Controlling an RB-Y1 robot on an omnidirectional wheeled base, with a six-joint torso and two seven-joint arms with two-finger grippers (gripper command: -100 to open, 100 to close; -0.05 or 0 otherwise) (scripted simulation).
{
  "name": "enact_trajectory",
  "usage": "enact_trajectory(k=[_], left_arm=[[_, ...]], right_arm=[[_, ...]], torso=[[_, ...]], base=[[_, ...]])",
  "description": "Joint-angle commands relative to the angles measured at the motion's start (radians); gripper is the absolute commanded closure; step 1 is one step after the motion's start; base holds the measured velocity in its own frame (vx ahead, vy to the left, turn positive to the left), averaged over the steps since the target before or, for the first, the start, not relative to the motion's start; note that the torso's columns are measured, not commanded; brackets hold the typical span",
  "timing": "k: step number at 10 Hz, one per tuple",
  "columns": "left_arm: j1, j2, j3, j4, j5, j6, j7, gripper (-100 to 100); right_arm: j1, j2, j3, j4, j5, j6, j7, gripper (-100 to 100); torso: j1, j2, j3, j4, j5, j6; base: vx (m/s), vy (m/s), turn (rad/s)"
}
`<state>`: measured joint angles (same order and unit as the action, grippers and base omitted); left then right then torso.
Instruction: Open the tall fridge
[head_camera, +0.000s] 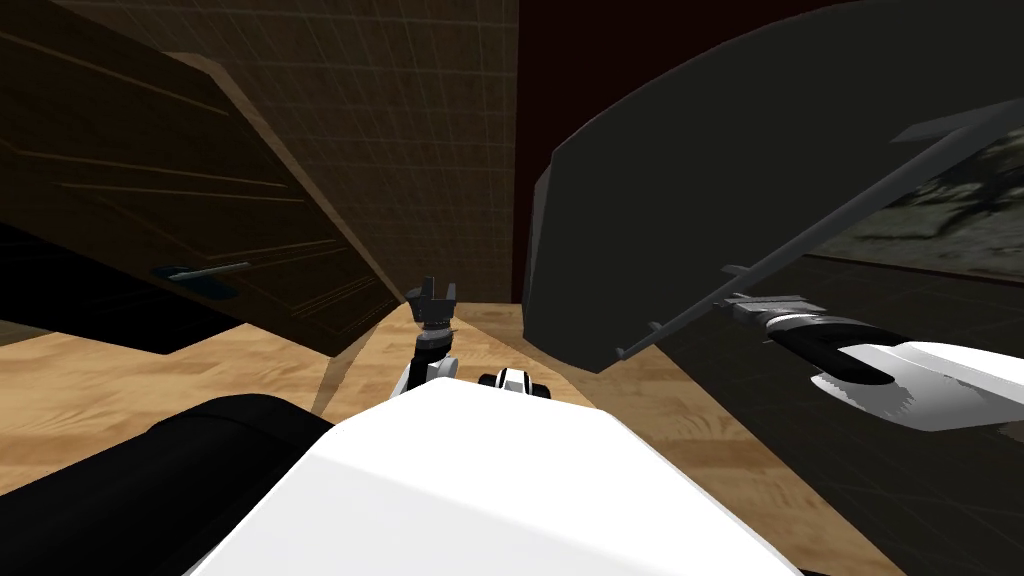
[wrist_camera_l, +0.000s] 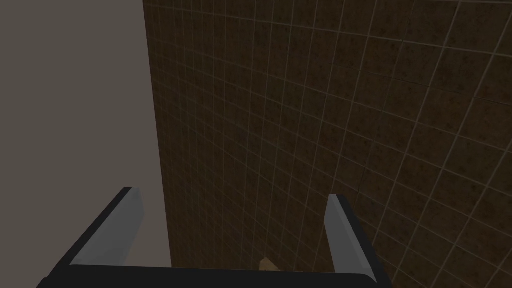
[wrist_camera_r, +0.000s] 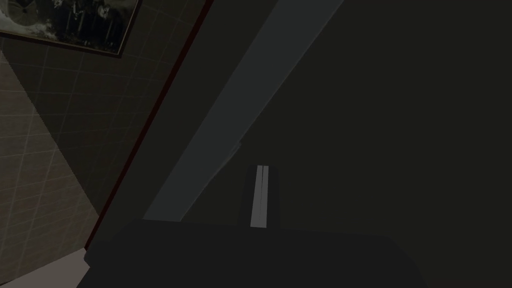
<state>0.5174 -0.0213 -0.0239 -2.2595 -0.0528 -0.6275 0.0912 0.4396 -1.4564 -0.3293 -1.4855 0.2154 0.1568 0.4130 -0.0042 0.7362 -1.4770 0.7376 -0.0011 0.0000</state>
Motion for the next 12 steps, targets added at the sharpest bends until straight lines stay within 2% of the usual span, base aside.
enact_trajectory(k=[1,2,3,4,5,6,7,8,10,11,12], left_arm=[[0.000,0.000,0.000,0.000,0.000,0.000,0.000,0],[0.000,0.000,0.000,0.000,0.000,0.000,0.000,0],[0.000,0.000,0.000,0.000,0.000,0.000,0.000,0],[0.000,0.000,0.000,0.000,0.000,0.000,0.000,0],[0.000,0.000,0.000,0.000,0.000,0.000,0.000,0],[0.000,0.000,0.000,0.000,0.000,0.000,0.000,0],[0.000,0.000,0.000,0.000,0.000,0.000,0.000,0],[0.000,0.000,0.000,0.000,0.000,0.000,0.000,0],[0.000,0.000,0.000,0.000,0.000,0.000,0.000,0],[0.000,0.000,0.000,0.000,0.000,0.000,0.000,0],[0.000,0.000,0.000,0.000,0.000,0.000,0.000,0]], right_arm=[[-0.041,-0.002,0.009,0.058,-0.003,0.001,-0.001,100],[-0.085,-0.015,0.056,0.098,-0.017,-0.050,0.024,100],[-0.115,-0.015,0.085,0.128,-0.017,-0.052,0.024,100],[-0.148,-0.015,0.118,0.159,-0.017,-0.052,0.024,100],[-0.181,-0.015,0.139,0.190,-0.017,-0.052,0.024,100],[-0.200,-0.015,0.139,0.216,-0.017,-0.052,0.024,100],[-0.200,-0.015,0.139,0.227,-0.017,-0.052,0.024,100],[-0.241,-0.027,0.184,0.264,-0.030,-0.100,0.049,100],[-0.308,-0.027,0.249,0.326,-0.030,-0.105,0.049,100],[-0.347,-0.027,0.269,0.361,-0.030,-0.105,0.049,100],[-0.359,-0.027,0.269,0.396,-0.030,-0.105,0.049,100]], torso=[[-0.003,-0.002,-0.002,-0.001,-0.001,0.000],[-0.002,-0.002,-0.001,-0.001,-0.001,0.000],[0.012,0.004,0.002,0.000,0.003,-0.001],[0.014,0.008,0.005,0.002,0.005,0.000],[0.004,0.005,0.003,0.002,0.002,0.001],[-0.003,0.000,0.000,0.000,-0.001,0.000],[-0.004,-0.003,-0.002,-0.001,-0.002,0.000],[0.000,-0.002,-0.002,-0.001,-0.001,0.000],[0.017,0.007,0.004,0.002,0.006,0.000],[0.007,0.003,0.002,0.001,0.003,0.001],[-0.003,-0.001,-0.001,0.000,-0.001,0.000]], base=[[0.006,-0.014,0.000],[-0.086,0.180,0.118],[-0.143,0.223,0.046],[-0.090,0.105,-0.020],[-0.029,0.020,-0.011],[-0.001,-0.013,0.002],[0.009,-0.026,0.003],[-0.123,0.133,0.106],[-0.089,0.192,0.016],[-0.021,0.030,-0.010],[-0.003,-0.022,0.006]])
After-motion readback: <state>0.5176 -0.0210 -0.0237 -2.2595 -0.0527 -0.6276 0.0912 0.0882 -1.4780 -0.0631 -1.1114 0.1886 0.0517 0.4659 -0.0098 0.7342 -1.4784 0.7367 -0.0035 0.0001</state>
